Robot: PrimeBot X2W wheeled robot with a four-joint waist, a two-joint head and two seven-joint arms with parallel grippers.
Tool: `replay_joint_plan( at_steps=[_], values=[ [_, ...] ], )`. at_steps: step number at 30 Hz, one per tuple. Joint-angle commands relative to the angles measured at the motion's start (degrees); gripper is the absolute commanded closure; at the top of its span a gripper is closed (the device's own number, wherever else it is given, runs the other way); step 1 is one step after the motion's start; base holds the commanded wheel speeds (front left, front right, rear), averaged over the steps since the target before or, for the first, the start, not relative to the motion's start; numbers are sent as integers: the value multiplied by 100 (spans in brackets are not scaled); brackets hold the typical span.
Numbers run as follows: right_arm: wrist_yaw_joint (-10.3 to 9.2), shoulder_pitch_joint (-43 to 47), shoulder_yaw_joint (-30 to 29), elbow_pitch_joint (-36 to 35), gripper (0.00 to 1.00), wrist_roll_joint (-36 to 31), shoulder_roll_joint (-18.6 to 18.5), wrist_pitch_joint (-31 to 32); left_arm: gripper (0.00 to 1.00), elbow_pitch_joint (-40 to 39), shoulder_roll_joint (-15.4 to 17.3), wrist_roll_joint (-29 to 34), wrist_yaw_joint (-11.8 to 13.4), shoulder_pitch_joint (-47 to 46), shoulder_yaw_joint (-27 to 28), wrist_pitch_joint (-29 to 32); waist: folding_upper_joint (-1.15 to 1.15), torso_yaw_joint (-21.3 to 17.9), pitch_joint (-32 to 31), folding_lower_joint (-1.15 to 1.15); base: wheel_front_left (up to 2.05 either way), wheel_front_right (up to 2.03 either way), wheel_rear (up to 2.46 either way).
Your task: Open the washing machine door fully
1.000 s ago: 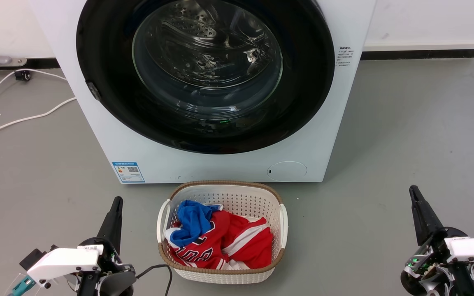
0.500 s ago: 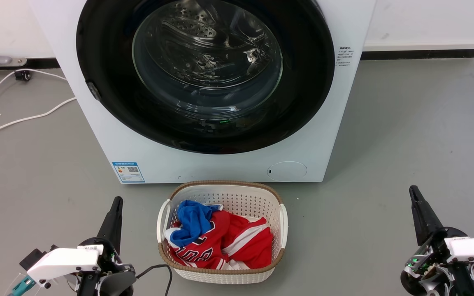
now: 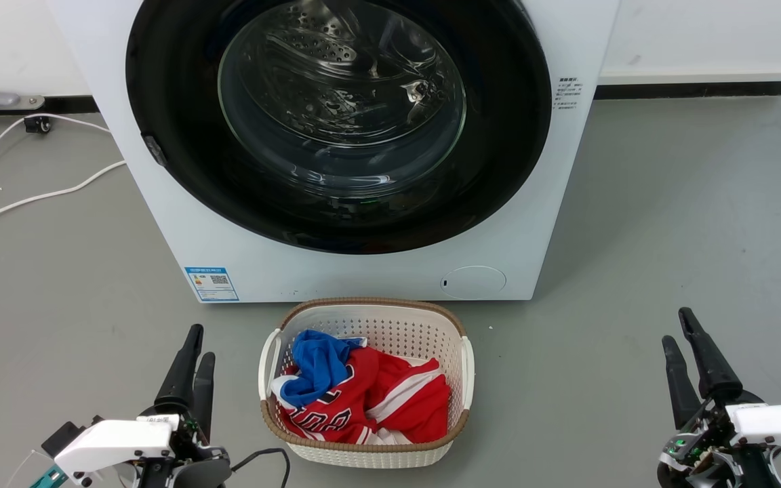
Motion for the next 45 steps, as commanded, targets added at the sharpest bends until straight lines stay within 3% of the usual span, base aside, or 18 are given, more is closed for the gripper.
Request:
replay_joint_plan(
  at_steps=[1,7,15,32,45],
  values=[
    [2,-73,87,-200,0,-53,-9,-82,0,-165,13,27,-5,-102,-100,-92,0,1,1,0,0,0,0],
    [3,2,235,-295,0,-319,-33,-275,0,-292,17,215,-6,-94,-279,-279,0,14,1,0,0,0,0],
    [4,8,301,-470,0,-1065,-75,-470,0,-564,21,926,-8,-85,-353,-463,0,31,-1,0,0,0,0],
    [6,187,300,-956,0,-3773,-24,-834,0,-960,112,3237,-11,-68,-678,-851,0,45,-8,0,0,0,0],
    [8,274,453,-1140,0,-5338,-58,-871,0,-912,240,4810,35,-101,-851,-1105,0,17,3,0,0,0,0]
  ],
)
